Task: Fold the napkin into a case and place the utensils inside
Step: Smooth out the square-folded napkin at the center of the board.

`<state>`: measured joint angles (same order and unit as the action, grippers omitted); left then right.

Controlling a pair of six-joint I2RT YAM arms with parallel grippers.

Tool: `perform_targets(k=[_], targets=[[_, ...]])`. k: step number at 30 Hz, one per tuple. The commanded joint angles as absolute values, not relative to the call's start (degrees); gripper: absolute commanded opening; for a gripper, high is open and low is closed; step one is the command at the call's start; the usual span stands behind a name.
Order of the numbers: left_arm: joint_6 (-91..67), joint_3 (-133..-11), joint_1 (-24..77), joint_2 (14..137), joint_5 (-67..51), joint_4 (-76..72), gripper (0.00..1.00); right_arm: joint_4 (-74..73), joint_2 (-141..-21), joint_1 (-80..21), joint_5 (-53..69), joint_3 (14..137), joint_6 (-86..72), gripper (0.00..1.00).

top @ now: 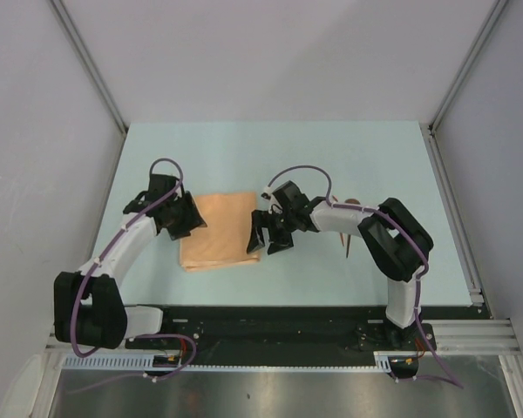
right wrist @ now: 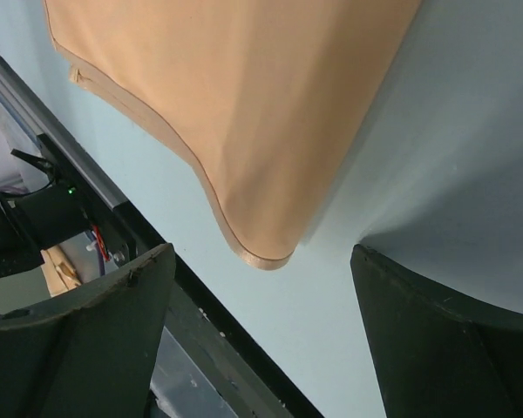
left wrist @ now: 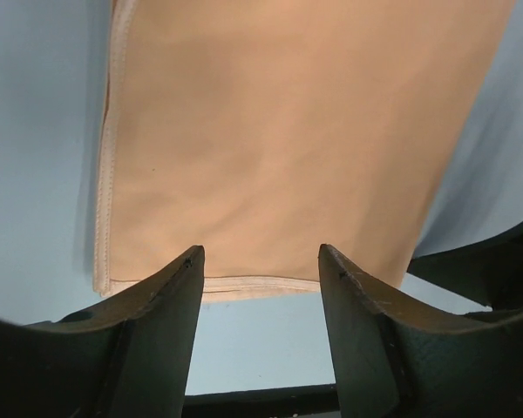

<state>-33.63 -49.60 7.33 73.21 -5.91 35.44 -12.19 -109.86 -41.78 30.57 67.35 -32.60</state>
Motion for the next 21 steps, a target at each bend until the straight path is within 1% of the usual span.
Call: perform_targets(k=[1,4,6,8,9,10,14,16,17,18,21], targets=[[-35.07,-50.1,7.21,72.51,-0.28,38.83,0.61,-8.0,-110.12,-42.98,30.06,68.11,-33.22,0.87],[-37.7,-50.71,6.25,74.87,5.25,42.87,0.61,-7.38,-111.62,-42.98,30.06,68.29,-33.57,0.82],[-39.11,-49.75,3.0,76.02,4.66,43.94,0.55,-7.73,-112.06,-42.89,30.06,68.38,-33.75,0.77],[-39.46,-48.17,-1.29,76.11,1.51,42.46,0.54,-8.0,-111.97,-42.98,30.41,68.29,-33.84,0.73],[-39.38,-46.86,-2.54,76.03,0.54,41.67,0.53,-8.26,-111.89,-42.98,30.41,68.03,-33.84,0.69],[-39.55,-46.5,-2.98,76.2,0.44,41.23,0.53,-8.52,-111.88,-43.07,30.32,68.03,-33.84,0.67],[-38.24,-46.58,-4.13,78.82,0.44,41.31,0.57,-9.32,-111.62,-43.07,30.23,67.94,-33.31,0.65],[-37.36,-46.58,-5.35,79.89,-1.66,41.22,0.58,-9.23,-111.71,-42.98,30.93,68.11,-33.13,0.62],[-37.01,-46.58,-5.8,80.85,-2.8,41.13,0.57,-9.05,-111.88,-42.89,31.02,68.03,-33.4,0.6],[-36.74,-46.76,-6.24,81.03,-2.81,41.57,0.54,-8.7,-111.88,-42.72,31.63,67.85,-33.57,0.57],[-36.04,-45.53,-7.9,80.86,-4.74,41.31,0.53,-7.74,-111.8,-42.63,32.25,67.33,-34.19,0.56]])
